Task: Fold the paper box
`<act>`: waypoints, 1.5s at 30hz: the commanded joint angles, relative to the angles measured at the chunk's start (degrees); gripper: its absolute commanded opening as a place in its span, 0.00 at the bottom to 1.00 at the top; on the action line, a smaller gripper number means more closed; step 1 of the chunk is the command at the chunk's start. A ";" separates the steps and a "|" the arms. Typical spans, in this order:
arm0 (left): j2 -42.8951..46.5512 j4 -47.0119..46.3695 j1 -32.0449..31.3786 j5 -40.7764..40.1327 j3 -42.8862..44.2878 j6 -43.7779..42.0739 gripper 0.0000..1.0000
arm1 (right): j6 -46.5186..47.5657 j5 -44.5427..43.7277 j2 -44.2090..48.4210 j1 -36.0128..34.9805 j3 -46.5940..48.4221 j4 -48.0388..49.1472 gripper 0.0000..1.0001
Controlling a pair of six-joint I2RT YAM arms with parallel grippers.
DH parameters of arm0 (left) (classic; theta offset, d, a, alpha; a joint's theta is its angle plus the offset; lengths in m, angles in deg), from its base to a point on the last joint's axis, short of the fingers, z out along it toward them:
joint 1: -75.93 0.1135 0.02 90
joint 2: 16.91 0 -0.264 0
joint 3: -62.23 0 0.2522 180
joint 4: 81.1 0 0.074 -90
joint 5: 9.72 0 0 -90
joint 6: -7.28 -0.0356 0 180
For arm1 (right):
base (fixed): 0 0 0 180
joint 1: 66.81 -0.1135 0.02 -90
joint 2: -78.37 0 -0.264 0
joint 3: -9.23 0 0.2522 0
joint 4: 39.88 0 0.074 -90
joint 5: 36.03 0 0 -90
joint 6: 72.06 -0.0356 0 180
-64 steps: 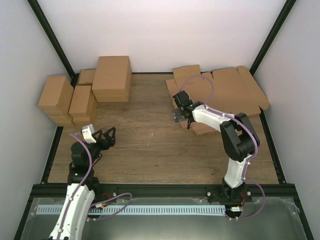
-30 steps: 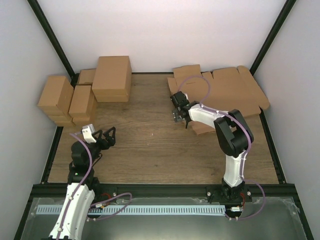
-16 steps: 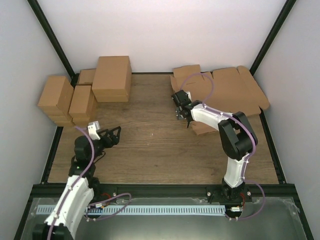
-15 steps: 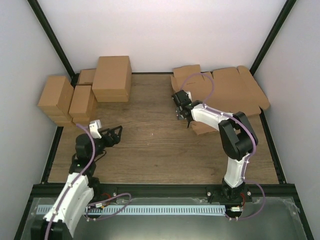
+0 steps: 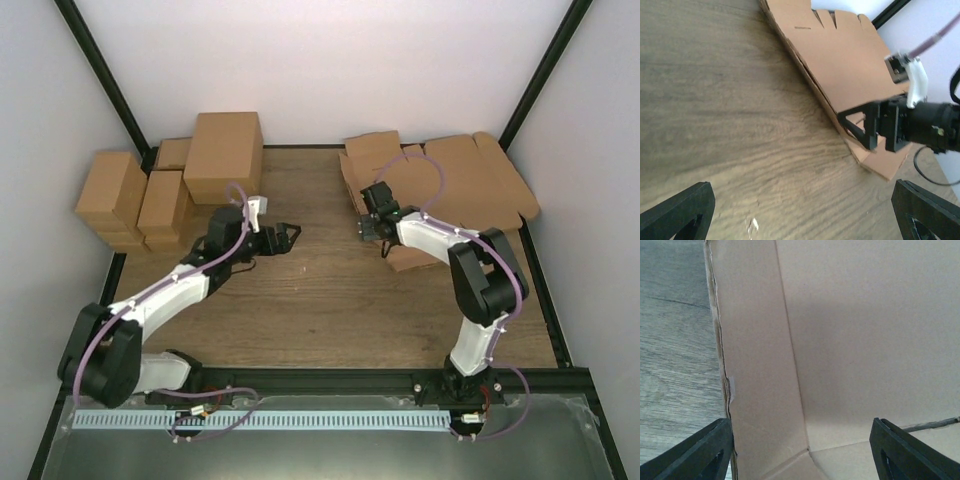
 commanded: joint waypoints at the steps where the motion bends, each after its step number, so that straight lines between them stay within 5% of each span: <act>1: -7.55 0.41 -0.19 0.50 7.56 -0.76 1.00 | -0.45 7.46 3.93 4.33 -2.26 0.99 0.78; 8: -18.94 1.22 -0.72 4.45 17.10 0.36 0.97 | -0.97 16.45 5.16 7.52 -3.33 2.91 0.84; 15: -19.85 2.03 -0.96 3.51 18.13 -0.49 0.97 | -0.31 20.06 3.89 8.49 -2.92 4.09 0.85; 31: -17.05 4.93 -0.97 1.84 17.48 -2.82 0.97 | 3.25 4.21 -4.33 0.86 4.68 -0.42 0.95; 45: -15.30 6.18 -0.96 0.75 16.35 -4.20 0.98 | 3.31 3.03 -10.14 0.30 9.41 -1.77 0.98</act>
